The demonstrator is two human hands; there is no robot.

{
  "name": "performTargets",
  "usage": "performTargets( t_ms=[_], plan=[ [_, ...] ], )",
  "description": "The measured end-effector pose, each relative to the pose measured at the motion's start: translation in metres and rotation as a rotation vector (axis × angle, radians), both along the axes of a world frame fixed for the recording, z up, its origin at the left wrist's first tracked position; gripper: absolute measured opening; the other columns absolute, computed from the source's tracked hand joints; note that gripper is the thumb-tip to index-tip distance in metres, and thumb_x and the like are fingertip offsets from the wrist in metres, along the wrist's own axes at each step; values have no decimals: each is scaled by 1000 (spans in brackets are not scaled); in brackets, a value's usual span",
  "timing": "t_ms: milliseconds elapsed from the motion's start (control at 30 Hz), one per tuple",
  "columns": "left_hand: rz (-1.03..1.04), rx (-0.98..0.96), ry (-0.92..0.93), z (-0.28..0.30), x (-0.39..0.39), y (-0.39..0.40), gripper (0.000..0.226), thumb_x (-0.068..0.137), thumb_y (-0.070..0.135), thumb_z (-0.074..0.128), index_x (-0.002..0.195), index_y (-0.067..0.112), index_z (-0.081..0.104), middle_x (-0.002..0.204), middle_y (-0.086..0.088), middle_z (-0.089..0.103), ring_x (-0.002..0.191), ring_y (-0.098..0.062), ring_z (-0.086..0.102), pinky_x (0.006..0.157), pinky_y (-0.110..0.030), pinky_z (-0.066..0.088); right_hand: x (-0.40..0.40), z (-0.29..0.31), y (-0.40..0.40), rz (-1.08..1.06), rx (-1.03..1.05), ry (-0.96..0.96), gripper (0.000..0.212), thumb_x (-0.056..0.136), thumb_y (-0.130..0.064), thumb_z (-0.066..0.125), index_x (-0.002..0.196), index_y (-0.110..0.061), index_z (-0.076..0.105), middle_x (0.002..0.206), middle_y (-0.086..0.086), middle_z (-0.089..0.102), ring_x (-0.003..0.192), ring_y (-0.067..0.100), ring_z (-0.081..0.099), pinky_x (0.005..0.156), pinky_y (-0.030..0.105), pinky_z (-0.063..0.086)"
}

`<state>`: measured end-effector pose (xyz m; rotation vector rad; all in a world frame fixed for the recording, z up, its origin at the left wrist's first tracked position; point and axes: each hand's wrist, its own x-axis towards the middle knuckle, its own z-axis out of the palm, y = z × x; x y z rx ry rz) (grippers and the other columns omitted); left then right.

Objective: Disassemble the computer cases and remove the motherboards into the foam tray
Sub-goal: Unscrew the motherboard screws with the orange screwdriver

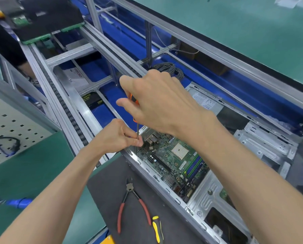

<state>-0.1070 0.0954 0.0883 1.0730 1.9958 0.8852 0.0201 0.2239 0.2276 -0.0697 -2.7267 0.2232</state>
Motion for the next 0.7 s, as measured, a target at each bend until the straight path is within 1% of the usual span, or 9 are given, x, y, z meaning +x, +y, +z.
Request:
performTargets(
  t_ms=[133, 233, 267, 333, 400, 467, 567, 633, 700],
  plan=[
    [-4, 10, -9, -2, 2, 0, 22, 59, 55, 79, 72, 37, 80, 83, -34, 67, 71, -38, 59, 81, -64, 52, 3, 11, 8, 204, -96, -131, 4, 85, -19, 59, 88, -21, 59, 68, -9, 55, 65, 12, 49, 65, 38, 48],
    [10, 32, 2, -3, 2, -4, 15, 61, 49, 82, 71, 37, 79, 82, -30, 68, 74, -45, 61, 80, -61, 52, 8, 16, 8, 302, -311, -240, 33, 74, -6, 59, 102, -23, 63, 70, -9, 54, 64, 7, 50, 63, 34, 48],
    [12, 30, 1, -3, 2, -5, 11, 64, 44, 84, 71, 37, 79, 81, -26, 70, 76, -44, 62, 80, -59, 53, 9, 14, 6, 290, -305, -220, 31, 76, -9, 60, 104, -22, 61, 69, -9, 52, 63, 7, 49, 63, 34, 48],
    [16, 36, 10, -3, 3, -5, 7, 72, 35, 86, 72, 36, 79, 78, -11, 74, 80, -42, 64, 79, -54, 56, 7, 8, 2, 169, -166, -129, 17, 90, -33, 60, 98, -21, 51, 65, -9, 45, 60, 10, 43, 57, 38, 41],
    [12, 39, 13, -2, 4, -3, 6, 71, 38, 85, 71, 35, 80, 76, -13, 74, 71, -41, 59, 70, -47, 55, 5, 7, -4, -16, 9, -91, 35, 97, -54, 50, 90, -22, 37, 65, -9, 32, 54, 16, 29, 49, 34, 25],
    [14, 34, -5, -2, 5, -2, 4, 71, 37, 84, 70, 37, 80, 77, -11, 75, 70, -36, 62, 71, -48, 54, 3, 6, -5, -12, 46, -70, 30, 99, -47, 49, 88, -21, 37, 68, -6, 30, 55, 19, 29, 52, 36, 29],
    [11, 42, -10, -3, 5, -3, 10, 70, 32, 87, 68, 38, 79, 77, -6, 76, 87, -42, 67, 84, -57, 55, 5, 11, 2, 164, -47, -169, 6, 89, -23, 56, 94, -20, 57, 75, -10, 52, 72, 17, 48, 68, 39, 46],
    [21, 60, -15, -2, 6, -5, 8, 63, 40, 86, 67, 39, 79, 78, -3, 77, 90, -45, 66, 84, -58, 54, 9, 18, 7, 234, -210, -257, 28, 76, -13, 60, 102, -24, 63, 75, -11, 54, 71, 7, 50, 69, 33, 47],
    [43, 70, -28, -4, 5, -7, 10, 67, 34, 88, 68, 39, 79, 81, 6, 77, 88, -41, 68, 83, -56, 56, 12, 20, 6, 234, -267, -266, 32, 74, -16, 59, 104, -25, 62, 75, -10, 53, 70, 5, 50, 68, 34, 48]
  ],
)
